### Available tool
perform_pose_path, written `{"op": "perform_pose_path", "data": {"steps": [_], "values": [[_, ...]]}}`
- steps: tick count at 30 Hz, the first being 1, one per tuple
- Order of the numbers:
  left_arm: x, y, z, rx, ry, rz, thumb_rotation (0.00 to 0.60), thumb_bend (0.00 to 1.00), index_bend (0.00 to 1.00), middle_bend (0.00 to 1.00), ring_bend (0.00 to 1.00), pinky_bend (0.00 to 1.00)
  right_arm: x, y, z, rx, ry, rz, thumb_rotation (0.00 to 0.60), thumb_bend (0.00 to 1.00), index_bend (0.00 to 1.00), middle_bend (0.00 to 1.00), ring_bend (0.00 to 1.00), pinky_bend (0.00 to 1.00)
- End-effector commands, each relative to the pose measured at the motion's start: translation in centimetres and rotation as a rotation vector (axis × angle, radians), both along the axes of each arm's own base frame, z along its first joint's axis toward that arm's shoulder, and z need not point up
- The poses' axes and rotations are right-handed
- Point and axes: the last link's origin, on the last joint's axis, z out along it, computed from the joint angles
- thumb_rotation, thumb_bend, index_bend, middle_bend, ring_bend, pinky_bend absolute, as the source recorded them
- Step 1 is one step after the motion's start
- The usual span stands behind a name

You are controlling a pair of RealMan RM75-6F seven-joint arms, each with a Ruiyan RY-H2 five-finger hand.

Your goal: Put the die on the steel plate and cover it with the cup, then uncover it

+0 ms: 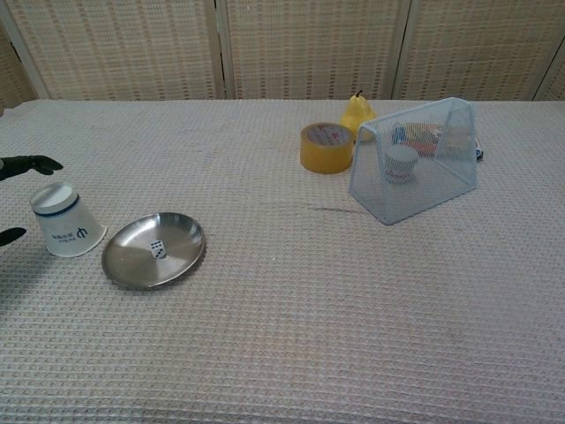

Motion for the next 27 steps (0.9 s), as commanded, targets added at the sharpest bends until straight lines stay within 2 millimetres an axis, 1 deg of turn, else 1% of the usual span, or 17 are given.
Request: {"op": "perform_pose_path", "data": {"steps": [1,7,12,19,25,27], "values": [[0.1,0.4,-0.4,-0.002,-0.010,0.003,0.600,0.35,0.14,0.15,0.78,0.97,0.0,0.0,0.0,0.001,0.001,-0.001,0.600,0.20,0.00,0.00,0.00,0.00],[-0.1,1.1,-0.6,0.009,0.007,-0.001,0.600,0.35,0.16,0.16,0.78,0.98,-0.1,-0.1,-0.1,0.002,0.005,-0.008,0.600,0.20,0.00,0.00,0.00,0.00],[-0.1,1.6,-0.7,0.015,0.000,-0.012,0.600,0.36,0.21,0.21,0.79,0.98,-0.2,-0.2,-0.2,0.006,0.008,-0.015,0.600,0.20,0.00,0.00,0.00,0.00],[0.3,1.8,-1.1,0.004,0.007,-0.035,0.600,0.38,0.25,0.24,0.79,0.98,-0.2,-0.3,-0.1,0.001,0.009,-0.019,0.600,0.20,0.00,0.00,0.00,0.00],[0.3,1.9,-1.2,0.005,0.022,-0.043,0.600,0.41,0.33,0.28,0.79,0.98,-0.3,-0.3,0.0,-0.001,0.010,-0.023,0.600,0.20,0.00,0.00,0.00,0.00],[0.3,1.9,-1.2,0.006,0.025,-0.045,0.600,0.42,0.36,0.32,0.79,0.98,-0.3,-0.4,0.0,-0.001,0.010,-0.024,0.600,0.20,0.00,0.00,0.00,0.00]]}}
